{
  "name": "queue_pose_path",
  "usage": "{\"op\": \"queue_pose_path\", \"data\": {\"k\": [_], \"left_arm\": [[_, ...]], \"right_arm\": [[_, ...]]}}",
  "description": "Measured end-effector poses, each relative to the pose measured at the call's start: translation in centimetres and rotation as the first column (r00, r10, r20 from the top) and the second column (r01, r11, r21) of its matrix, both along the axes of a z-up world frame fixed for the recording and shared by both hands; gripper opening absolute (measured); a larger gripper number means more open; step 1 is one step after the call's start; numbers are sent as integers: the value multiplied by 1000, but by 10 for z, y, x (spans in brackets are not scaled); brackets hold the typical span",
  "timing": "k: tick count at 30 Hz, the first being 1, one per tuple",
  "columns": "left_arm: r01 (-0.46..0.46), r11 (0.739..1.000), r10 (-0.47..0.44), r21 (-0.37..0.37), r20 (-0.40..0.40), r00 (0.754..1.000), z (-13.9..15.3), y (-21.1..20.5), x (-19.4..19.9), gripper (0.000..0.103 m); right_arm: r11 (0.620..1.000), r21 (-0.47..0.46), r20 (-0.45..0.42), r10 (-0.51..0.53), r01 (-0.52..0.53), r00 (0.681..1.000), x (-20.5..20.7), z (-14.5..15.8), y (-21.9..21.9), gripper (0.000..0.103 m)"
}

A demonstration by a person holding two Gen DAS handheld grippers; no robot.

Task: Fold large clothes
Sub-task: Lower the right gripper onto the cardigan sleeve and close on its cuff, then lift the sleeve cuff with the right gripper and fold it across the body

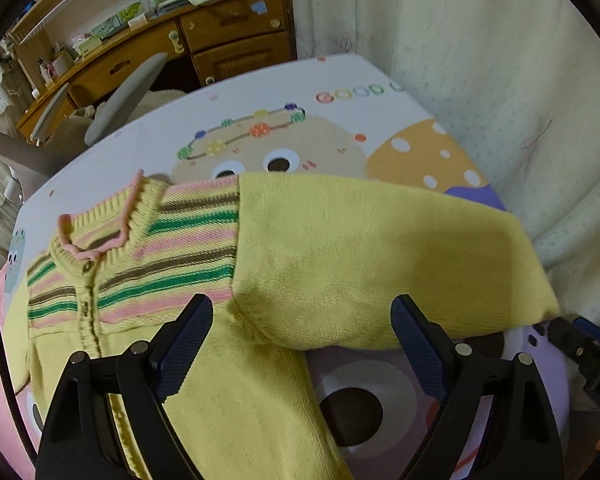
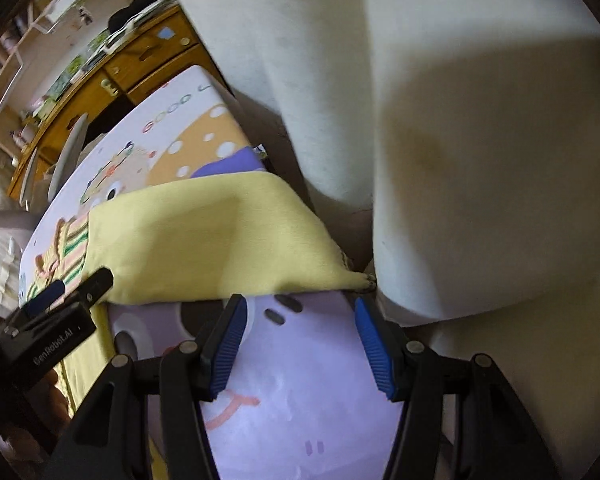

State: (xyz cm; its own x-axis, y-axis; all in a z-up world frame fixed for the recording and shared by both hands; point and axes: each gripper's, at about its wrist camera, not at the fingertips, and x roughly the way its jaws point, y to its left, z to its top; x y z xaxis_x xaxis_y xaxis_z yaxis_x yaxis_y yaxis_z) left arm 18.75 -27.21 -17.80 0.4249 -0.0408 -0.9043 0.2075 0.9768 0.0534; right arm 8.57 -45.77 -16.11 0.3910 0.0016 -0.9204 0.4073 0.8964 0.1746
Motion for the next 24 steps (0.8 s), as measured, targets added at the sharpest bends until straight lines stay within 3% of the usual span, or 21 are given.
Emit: {"op": "queue_pose_path", "data": {"k": [13,16,18,24], "left_arm": [[-10,1000,11,19,-27,1000,-13,-3,6,89],[-13,1000,14,19,-27,1000,-13,-4,5,89],[-13,1000,13,18,-26,1000,-12,-4,5,89],[-9,1000,10,10,-32,999,-12,-4,6,89]], "right_arm": [[995,79,-10,-53,53,999,13,-20,-17,56],[994,101,6,-44,43,999,14,-20,-16,46],[998,64,14,-28,27,1000,15,-17,-12,43],[997,-73,47,11,-8,999,17,-6,1,15]]}}
